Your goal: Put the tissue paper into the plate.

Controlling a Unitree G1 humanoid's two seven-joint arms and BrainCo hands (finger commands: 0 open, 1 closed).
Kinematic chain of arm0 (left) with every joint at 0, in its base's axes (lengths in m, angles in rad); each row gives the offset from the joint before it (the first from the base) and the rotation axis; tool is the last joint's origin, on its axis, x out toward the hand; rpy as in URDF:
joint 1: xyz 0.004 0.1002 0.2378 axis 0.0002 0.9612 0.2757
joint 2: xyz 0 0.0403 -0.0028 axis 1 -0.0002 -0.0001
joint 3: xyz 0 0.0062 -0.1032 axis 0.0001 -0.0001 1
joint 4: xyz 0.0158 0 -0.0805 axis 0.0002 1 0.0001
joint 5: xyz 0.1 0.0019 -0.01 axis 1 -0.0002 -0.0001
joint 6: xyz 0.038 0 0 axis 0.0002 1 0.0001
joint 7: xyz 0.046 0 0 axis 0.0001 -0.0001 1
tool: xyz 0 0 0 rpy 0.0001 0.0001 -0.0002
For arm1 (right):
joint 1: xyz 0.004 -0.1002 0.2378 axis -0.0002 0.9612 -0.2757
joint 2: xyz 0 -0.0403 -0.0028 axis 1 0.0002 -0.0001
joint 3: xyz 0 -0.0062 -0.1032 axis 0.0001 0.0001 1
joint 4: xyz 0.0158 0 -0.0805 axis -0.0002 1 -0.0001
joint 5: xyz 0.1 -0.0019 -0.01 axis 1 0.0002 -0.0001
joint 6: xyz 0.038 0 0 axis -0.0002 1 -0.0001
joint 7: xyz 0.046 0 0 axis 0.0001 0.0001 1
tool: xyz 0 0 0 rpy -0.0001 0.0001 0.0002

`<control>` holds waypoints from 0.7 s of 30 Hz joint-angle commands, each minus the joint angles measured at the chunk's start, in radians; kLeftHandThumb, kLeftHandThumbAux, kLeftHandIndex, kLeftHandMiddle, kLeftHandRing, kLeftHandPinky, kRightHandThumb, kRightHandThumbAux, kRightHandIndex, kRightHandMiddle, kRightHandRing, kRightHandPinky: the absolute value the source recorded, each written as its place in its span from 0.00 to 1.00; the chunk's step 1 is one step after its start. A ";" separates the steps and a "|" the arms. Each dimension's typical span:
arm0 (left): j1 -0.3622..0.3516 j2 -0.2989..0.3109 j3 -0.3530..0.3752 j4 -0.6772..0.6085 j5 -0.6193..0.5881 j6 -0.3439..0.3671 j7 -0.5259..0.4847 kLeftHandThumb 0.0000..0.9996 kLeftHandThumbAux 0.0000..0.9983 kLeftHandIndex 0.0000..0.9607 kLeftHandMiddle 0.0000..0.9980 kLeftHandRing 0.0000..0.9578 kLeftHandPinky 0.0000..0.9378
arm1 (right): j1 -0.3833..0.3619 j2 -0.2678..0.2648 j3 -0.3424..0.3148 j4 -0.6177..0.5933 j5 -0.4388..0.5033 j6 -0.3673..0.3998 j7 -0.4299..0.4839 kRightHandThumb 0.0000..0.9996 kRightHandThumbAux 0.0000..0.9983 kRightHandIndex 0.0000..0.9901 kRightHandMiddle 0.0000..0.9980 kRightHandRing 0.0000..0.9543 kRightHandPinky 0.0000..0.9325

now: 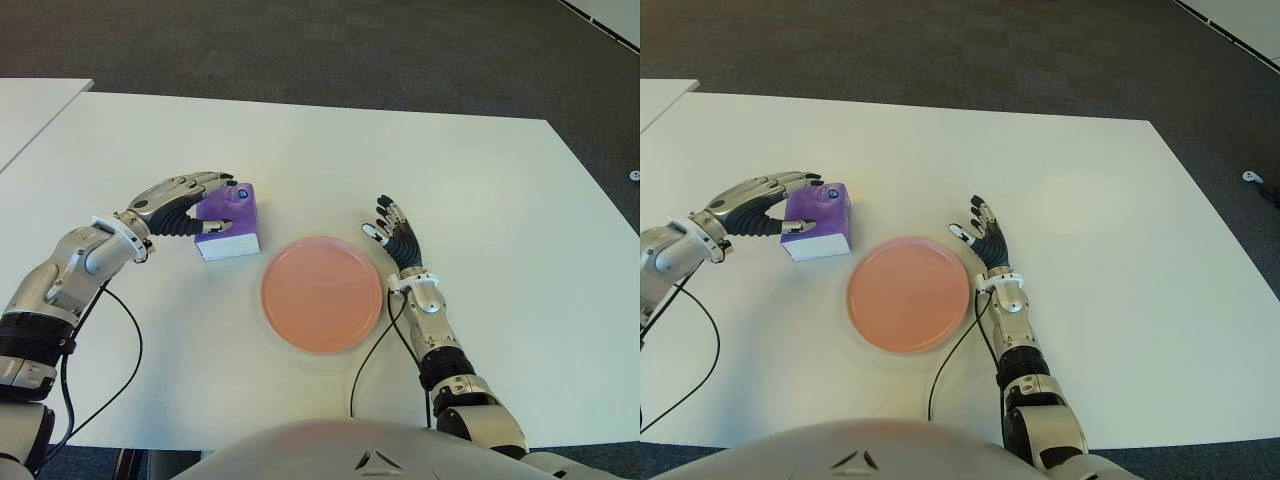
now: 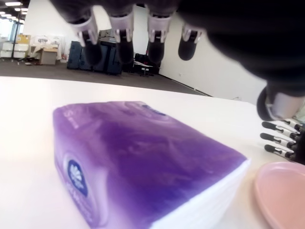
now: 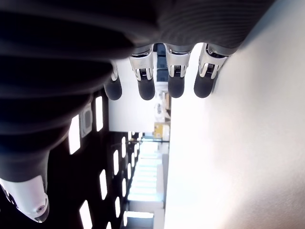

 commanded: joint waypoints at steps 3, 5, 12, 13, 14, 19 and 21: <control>-0.050 -0.013 -0.071 0.080 0.175 -0.010 0.157 0.13 0.30 0.00 0.00 0.00 0.00 | 0.080 -0.003 0.000 0.089 -0.003 0.076 0.005 0.00 0.62 0.00 0.00 0.00 0.00; -0.060 -0.014 -0.084 0.098 0.197 -0.013 0.188 0.12 0.30 0.00 0.00 0.00 0.00 | 0.079 -0.004 0.000 0.089 -0.004 0.076 0.004 0.00 0.62 0.00 0.00 0.00 0.00; -0.098 -0.020 -0.130 0.165 0.241 -0.016 0.255 0.10 0.29 0.00 0.00 0.00 0.00 | 0.078 -0.007 0.000 0.090 -0.005 0.080 0.004 0.00 0.62 0.00 0.00 0.00 0.00; -0.101 -0.020 -0.135 0.172 0.243 -0.017 0.260 0.10 0.29 0.00 0.00 0.00 0.00 | 0.078 -0.007 0.000 0.091 -0.005 0.080 0.004 0.00 0.62 0.00 0.00 0.00 0.00; -0.107 -0.021 -0.144 0.182 0.251 -0.016 0.268 0.10 0.28 0.00 0.00 0.00 0.00 | 0.075 -0.007 -0.001 0.098 -0.005 0.079 0.004 0.00 0.62 0.00 0.00 0.00 0.00; -0.130 -0.025 -0.175 0.218 0.275 -0.014 0.295 0.11 0.28 0.00 0.00 0.00 0.00 | 0.060 -0.010 -0.006 0.136 -0.001 0.069 0.007 0.00 0.62 0.00 0.00 0.00 0.00; -0.138 -0.026 -0.185 0.231 0.281 -0.012 0.304 0.12 0.27 0.00 0.00 0.00 0.00 | 0.059 -0.011 -0.007 0.139 0.000 0.067 0.009 0.00 0.62 0.00 0.00 0.00 0.00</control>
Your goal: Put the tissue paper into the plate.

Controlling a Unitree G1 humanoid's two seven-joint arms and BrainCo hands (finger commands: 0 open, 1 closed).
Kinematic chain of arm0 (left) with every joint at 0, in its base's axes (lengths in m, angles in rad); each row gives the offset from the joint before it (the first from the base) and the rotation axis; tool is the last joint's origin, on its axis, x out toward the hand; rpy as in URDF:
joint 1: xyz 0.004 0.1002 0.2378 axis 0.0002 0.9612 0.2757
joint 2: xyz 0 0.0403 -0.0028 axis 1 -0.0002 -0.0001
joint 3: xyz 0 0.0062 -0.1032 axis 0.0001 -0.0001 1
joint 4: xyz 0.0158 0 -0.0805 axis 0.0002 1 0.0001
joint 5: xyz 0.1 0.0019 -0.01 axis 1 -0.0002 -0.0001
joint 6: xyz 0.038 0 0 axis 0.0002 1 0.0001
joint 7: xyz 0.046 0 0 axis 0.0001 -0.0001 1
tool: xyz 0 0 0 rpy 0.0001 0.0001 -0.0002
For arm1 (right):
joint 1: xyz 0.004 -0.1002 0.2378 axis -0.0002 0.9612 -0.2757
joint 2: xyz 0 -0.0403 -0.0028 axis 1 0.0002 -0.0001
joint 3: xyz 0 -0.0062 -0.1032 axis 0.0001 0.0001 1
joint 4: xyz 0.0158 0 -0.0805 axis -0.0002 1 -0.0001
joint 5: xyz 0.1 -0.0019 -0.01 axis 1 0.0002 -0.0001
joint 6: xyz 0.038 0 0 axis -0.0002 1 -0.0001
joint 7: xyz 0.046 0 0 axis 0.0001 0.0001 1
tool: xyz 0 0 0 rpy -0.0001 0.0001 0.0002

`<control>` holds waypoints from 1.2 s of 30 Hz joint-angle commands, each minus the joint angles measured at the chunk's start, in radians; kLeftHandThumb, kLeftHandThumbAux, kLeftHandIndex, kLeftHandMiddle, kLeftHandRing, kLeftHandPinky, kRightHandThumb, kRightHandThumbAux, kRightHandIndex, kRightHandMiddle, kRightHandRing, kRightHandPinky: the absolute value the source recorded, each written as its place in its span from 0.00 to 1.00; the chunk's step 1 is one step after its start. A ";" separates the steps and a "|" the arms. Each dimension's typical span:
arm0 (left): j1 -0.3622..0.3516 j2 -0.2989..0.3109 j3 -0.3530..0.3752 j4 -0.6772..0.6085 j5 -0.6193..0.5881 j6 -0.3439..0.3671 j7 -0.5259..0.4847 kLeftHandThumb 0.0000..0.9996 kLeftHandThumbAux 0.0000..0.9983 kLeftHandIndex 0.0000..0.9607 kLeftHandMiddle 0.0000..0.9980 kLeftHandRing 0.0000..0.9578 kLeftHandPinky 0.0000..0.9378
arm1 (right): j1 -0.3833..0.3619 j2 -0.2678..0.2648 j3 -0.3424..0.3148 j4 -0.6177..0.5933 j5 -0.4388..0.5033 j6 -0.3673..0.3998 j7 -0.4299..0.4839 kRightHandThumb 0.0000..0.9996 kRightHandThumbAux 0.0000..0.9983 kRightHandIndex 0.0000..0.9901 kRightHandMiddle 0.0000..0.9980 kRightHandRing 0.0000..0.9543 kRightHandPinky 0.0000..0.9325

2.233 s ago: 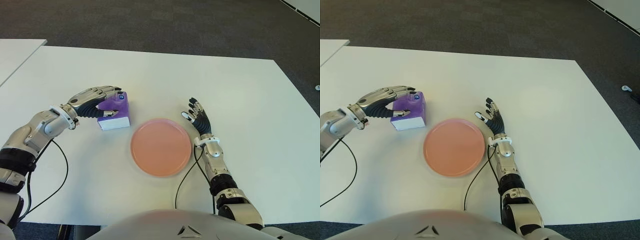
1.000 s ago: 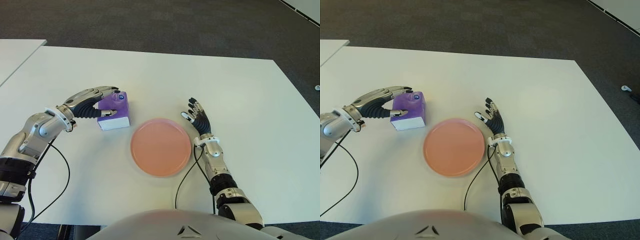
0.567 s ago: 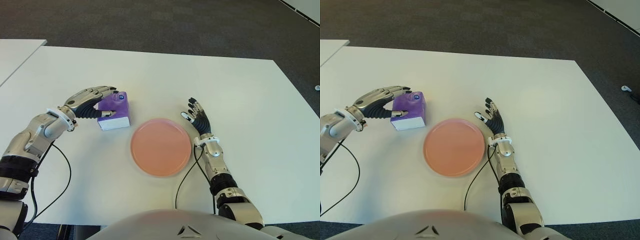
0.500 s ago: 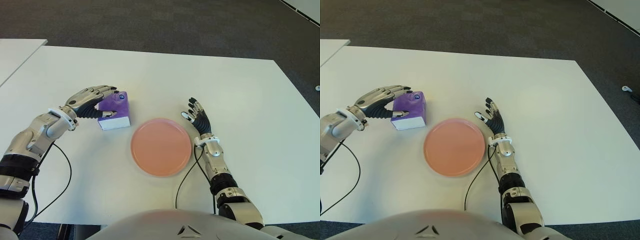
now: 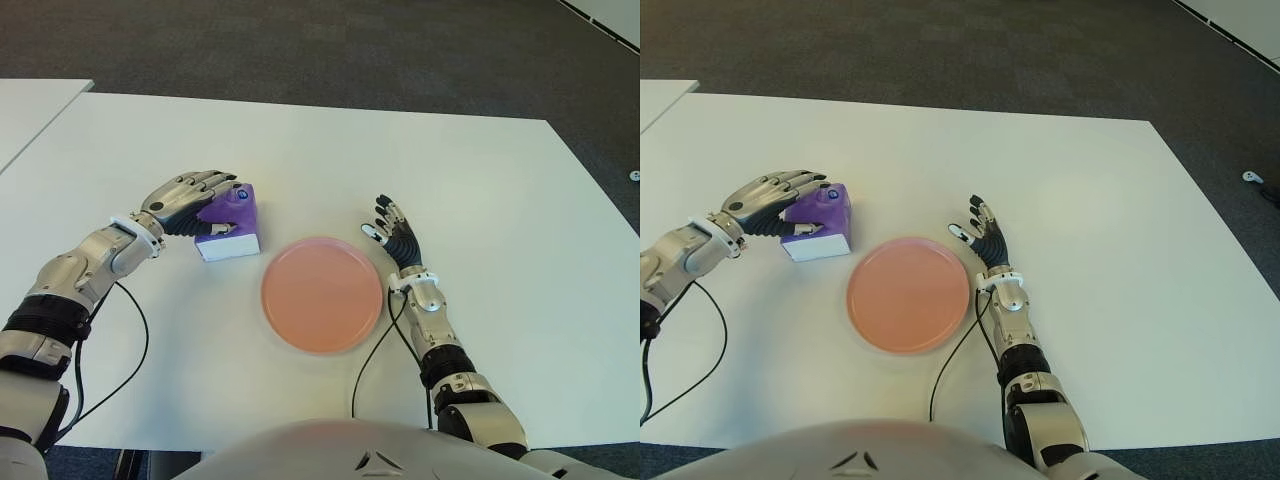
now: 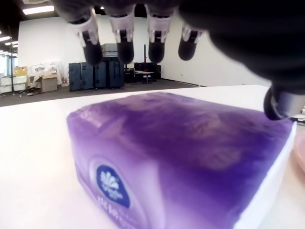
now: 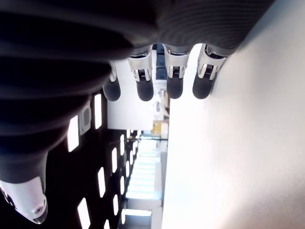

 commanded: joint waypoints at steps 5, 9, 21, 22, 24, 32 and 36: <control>-0.032 -0.014 -0.054 0.056 0.036 0.004 0.030 0.12 0.27 0.00 0.00 0.00 0.00 | 0.080 -0.004 -0.003 0.119 0.001 0.056 0.013 0.00 0.62 0.00 0.00 0.00 0.00; -0.037 -0.015 -0.060 0.063 0.024 0.002 0.021 0.12 0.27 0.00 0.00 0.00 0.00 | 0.081 -0.005 -0.003 0.119 0.001 0.052 0.017 0.00 0.62 0.00 0.00 0.00 0.00; -0.016 -0.008 -0.043 0.040 -0.042 -0.013 -0.019 0.13 0.26 0.00 0.00 0.00 0.00 | 0.094 -0.001 0.004 0.099 -0.001 0.045 0.023 0.00 0.61 0.00 0.00 0.00 0.00; -0.011 -0.005 -0.038 0.032 -0.056 -0.015 -0.030 0.13 0.26 0.00 0.00 0.00 0.00 | 0.096 -0.001 0.005 0.095 -0.002 0.046 0.024 0.00 0.61 0.00 0.00 0.00 0.00; -0.004 -0.002 -0.031 0.020 -0.074 -0.017 -0.044 0.13 0.26 0.00 0.00 0.00 0.00 | 0.099 -0.001 0.007 0.090 -0.002 0.047 0.024 0.00 0.61 0.00 0.00 0.00 0.00; 0.036 0.014 0.018 -0.063 -0.199 -0.018 -0.156 0.15 0.27 0.00 0.00 0.00 0.00 | 0.109 -0.002 0.016 0.067 -0.009 0.054 0.026 0.00 0.59 0.00 0.00 0.00 0.00; 0.049 0.012 0.038 -0.088 -0.243 -0.012 -0.203 0.15 0.28 0.00 0.00 0.00 0.00 | 0.111 -0.002 0.018 0.061 -0.011 0.059 0.023 0.00 0.59 0.00 0.00 0.00 0.00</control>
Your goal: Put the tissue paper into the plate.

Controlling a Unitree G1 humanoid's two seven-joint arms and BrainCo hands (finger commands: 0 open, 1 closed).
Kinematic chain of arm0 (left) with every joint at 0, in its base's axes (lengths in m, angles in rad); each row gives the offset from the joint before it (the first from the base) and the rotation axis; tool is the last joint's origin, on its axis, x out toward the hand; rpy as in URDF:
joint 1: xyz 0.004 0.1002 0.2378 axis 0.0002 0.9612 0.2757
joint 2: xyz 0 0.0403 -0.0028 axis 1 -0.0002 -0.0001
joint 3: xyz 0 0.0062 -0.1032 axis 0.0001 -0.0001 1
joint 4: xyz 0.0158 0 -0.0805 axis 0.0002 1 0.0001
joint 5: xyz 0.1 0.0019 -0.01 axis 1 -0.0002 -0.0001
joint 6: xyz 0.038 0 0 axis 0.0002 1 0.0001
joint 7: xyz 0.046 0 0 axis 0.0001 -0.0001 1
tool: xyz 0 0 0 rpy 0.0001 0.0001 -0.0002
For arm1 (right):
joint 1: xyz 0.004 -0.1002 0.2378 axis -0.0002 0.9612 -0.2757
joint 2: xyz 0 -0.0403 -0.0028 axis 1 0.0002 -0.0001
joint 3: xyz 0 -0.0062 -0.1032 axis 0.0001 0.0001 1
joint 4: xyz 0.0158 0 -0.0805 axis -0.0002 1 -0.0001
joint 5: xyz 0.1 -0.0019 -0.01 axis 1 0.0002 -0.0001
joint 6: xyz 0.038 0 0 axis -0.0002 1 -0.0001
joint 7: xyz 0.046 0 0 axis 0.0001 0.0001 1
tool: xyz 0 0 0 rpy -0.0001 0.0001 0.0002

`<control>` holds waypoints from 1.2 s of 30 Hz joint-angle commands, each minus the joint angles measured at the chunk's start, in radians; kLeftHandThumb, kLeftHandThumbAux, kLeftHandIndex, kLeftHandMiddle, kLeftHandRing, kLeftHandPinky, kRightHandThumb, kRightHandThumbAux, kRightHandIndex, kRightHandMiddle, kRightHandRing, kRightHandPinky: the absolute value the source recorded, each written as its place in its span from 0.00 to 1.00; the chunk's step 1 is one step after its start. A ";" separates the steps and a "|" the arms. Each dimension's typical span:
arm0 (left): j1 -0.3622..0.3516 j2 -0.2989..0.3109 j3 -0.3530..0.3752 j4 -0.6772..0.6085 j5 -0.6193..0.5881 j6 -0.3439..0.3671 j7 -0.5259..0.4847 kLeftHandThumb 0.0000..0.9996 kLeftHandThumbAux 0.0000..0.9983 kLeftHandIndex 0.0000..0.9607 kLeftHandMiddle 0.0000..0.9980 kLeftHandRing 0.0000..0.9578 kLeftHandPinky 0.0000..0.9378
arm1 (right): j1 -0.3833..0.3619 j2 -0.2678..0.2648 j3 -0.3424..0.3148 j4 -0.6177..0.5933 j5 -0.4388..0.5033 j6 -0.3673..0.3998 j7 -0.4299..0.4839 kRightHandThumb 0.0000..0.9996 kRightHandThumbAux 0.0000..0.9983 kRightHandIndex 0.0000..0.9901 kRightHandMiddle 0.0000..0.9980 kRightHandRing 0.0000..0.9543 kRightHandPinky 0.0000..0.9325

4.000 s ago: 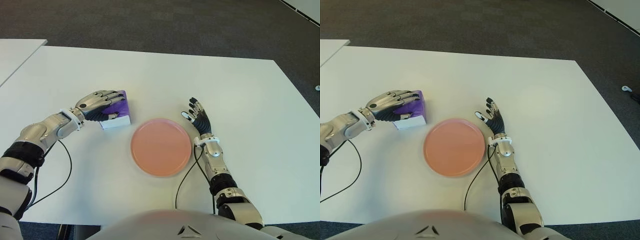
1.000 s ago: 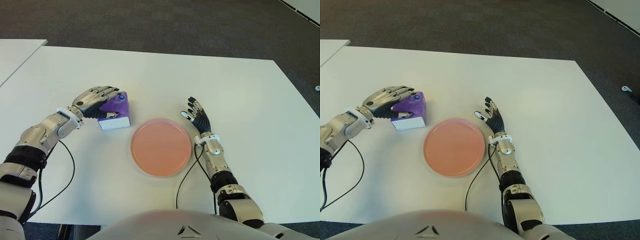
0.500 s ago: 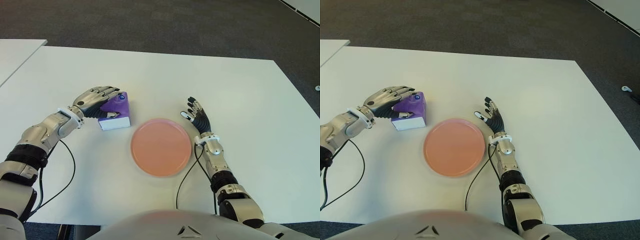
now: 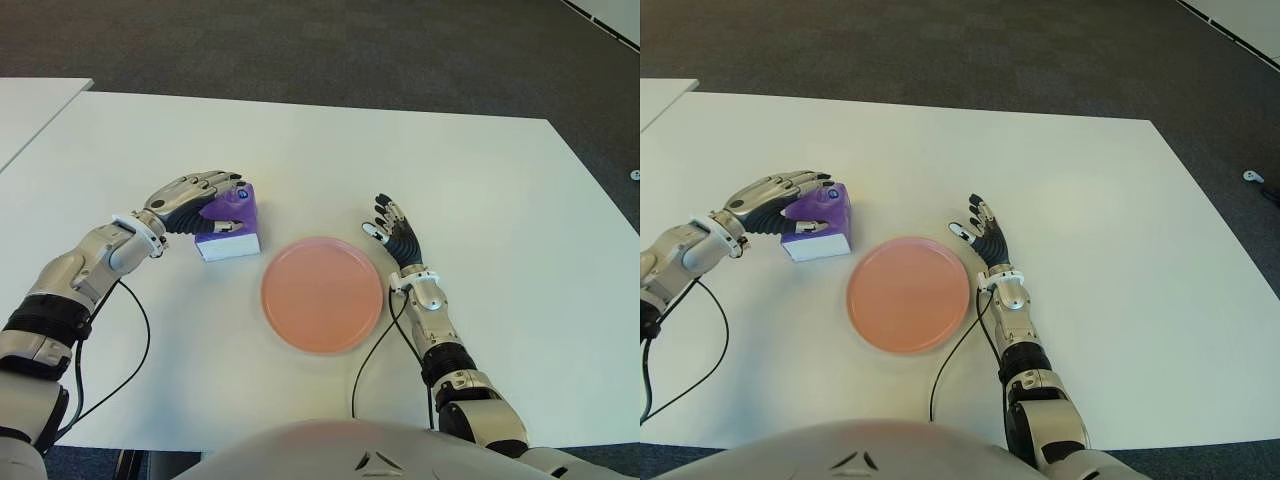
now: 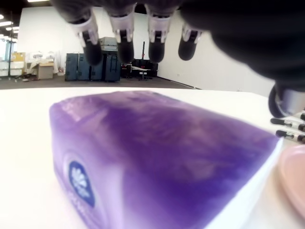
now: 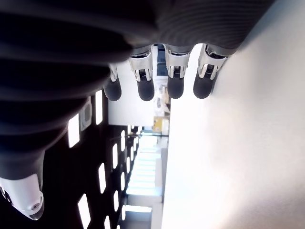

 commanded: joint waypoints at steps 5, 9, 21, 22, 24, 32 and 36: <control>0.047 0.003 0.048 -0.058 -0.111 0.019 -0.120 0.16 0.29 0.00 0.00 0.00 0.00 | 0.121 0.005 0.015 0.040 -0.013 0.082 -0.001 0.00 0.59 0.00 0.00 0.00 0.00; 0.058 0.002 0.066 -0.078 -0.146 0.027 -0.152 0.17 0.29 0.00 0.00 0.00 0.00 | 0.126 0.004 0.017 0.031 -0.013 0.086 -0.002 0.00 0.59 0.00 0.00 0.00 0.00; 0.125 0.011 0.137 -0.233 -0.328 0.116 -0.358 0.20 0.28 0.00 0.00 0.00 0.00 | 0.141 0.002 0.028 0.000 -0.025 0.103 -0.019 0.00 0.59 0.00 0.02 0.00 0.00; 0.139 0.009 0.137 -0.251 -0.320 0.123 -0.360 0.20 0.28 0.00 0.00 0.00 0.00 | 0.141 0.002 0.028 0.001 -0.025 0.103 -0.019 0.00 0.58 0.00 0.02 0.00 0.00; 0.166 0.002 0.134 -0.273 -0.297 0.130 -0.354 0.20 0.28 0.00 0.00 0.00 0.00 | 0.141 0.001 0.030 -0.001 -0.025 0.104 -0.019 0.00 0.58 0.00 0.01 0.00 0.00; 0.163 -0.014 0.083 -0.163 -0.093 0.068 -0.203 0.18 0.25 0.00 0.00 0.00 0.00 | 0.146 -0.003 0.033 -0.010 -0.018 0.113 -0.013 0.00 0.58 0.00 0.01 0.00 0.00; 0.151 -0.004 0.064 -0.150 -0.011 0.057 -0.157 0.16 0.25 0.00 0.00 0.00 0.00 | 0.147 -0.004 0.034 -0.013 -0.018 0.112 -0.014 0.00 0.59 0.00 0.01 0.00 0.00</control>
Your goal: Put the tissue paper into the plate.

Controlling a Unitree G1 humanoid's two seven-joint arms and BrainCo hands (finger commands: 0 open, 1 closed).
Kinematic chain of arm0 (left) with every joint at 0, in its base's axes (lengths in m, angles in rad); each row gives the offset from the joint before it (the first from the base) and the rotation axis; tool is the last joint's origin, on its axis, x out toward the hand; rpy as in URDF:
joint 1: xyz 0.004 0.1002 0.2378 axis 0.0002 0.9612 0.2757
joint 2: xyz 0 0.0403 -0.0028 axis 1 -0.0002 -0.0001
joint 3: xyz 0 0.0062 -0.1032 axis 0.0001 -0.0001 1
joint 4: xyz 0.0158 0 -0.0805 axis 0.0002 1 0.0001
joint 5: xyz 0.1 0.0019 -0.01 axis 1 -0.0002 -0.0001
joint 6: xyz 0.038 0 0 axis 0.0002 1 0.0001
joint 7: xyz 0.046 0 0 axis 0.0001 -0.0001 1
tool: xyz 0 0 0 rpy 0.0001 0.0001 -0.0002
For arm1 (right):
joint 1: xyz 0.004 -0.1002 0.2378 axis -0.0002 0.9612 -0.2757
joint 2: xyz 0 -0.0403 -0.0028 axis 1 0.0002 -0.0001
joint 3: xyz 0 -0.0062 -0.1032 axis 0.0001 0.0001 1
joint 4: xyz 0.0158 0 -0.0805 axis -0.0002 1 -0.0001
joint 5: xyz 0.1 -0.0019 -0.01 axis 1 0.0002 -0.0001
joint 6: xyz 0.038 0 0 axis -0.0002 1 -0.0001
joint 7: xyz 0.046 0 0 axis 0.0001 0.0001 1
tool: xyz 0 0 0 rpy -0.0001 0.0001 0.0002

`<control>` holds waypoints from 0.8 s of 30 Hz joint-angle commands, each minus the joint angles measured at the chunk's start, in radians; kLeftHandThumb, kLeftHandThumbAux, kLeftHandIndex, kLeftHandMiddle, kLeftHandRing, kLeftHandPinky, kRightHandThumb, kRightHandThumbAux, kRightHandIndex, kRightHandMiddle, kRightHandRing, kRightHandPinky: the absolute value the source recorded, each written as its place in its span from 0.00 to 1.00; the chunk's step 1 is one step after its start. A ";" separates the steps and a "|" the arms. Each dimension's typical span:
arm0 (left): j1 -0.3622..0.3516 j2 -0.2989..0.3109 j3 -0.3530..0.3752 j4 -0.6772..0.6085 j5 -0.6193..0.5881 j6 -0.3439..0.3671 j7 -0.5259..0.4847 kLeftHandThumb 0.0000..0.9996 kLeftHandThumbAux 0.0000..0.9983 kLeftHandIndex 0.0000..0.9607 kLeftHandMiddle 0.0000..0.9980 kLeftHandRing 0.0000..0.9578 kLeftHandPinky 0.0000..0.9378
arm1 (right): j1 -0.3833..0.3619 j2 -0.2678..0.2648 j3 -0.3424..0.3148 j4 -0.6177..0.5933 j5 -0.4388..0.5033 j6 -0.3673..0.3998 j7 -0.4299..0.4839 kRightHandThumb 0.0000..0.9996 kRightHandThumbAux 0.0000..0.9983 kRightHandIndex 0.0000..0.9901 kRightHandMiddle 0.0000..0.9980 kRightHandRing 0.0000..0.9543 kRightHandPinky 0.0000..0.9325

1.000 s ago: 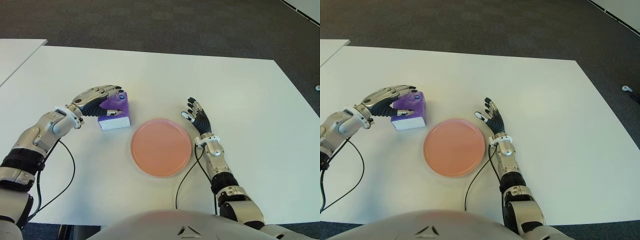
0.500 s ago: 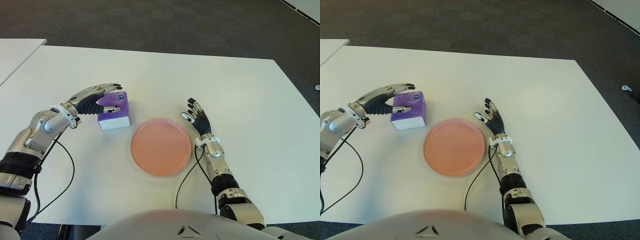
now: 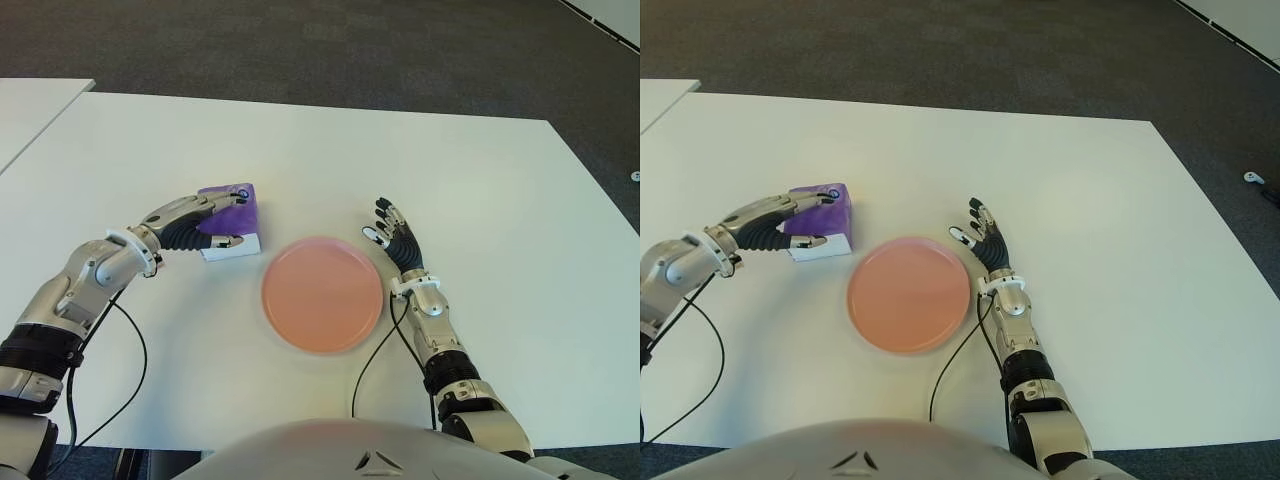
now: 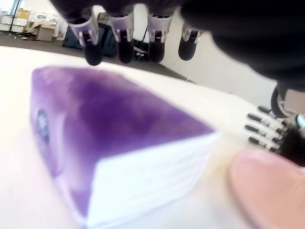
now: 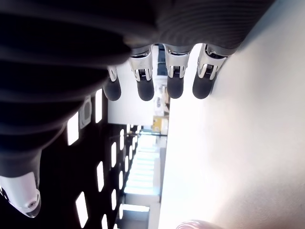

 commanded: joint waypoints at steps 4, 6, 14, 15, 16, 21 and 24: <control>-0.015 0.008 -0.046 0.032 0.147 -0.016 0.087 0.15 0.25 0.00 0.00 0.00 0.00 | 0.096 0.004 0.006 0.062 -0.008 0.083 0.002 0.00 0.59 0.00 0.01 0.00 0.00; -0.019 0.008 -0.055 0.041 0.172 -0.016 0.104 0.14 0.25 0.00 0.00 0.00 0.00 | 0.096 0.004 0.006 0.063 -0.007 0.082 0.003 0.00 0.59 0.00 0.01 0.00 0.00; -0.069 0.002 -0.114 0.134 0.280 -0.036 0.213 0.11 0.25 0.00 0.00 0.00 0.00 | 0.097 0.005 0.003 0.063 -0.001 0.083 0.006 0.00 0.58 0.00 0.01 0.00 0.00; -0.076 0.000 -0.122 0.147 0.293 -0.039 0.230 0.11 0.25 0.00 0.00 0.00 0.00 | 0.097 0.005 0.003 0.064 -0.001 0.084 0.006 0.00 0.58 0.00 0.01 0.00 0.00; -0.081 0.000 -0.128 0.156 0.301 -0.041 0.242 0.11 0.25 0.00 0.00 0.00 0.00 | 0.097 0.004 0.003 0.064 -0.001 0.084 0.006 0.00 0.58 0.00 0.02 0.00 0.00; -0.107 0.000 -0.162 0.194 0.353 -0.040 0.308 0.10 0.26 0.00 0.00 0.00 0.00 | 0.098 0.004 0.003 0.064 -0.001 0.085 0.006 0.00 0.58 0.00 0.02 0.00 0.00; -0.118 0.000 -0.179 0.208 0.374 -0.035 0.337 0.09 0.26 0.00 0.00 0.00 0.00 | 0.098 0.004 0.003 0.064 -0.001 0.084 0.007 0.00 0.59 0.00 0.02 0.00 0.00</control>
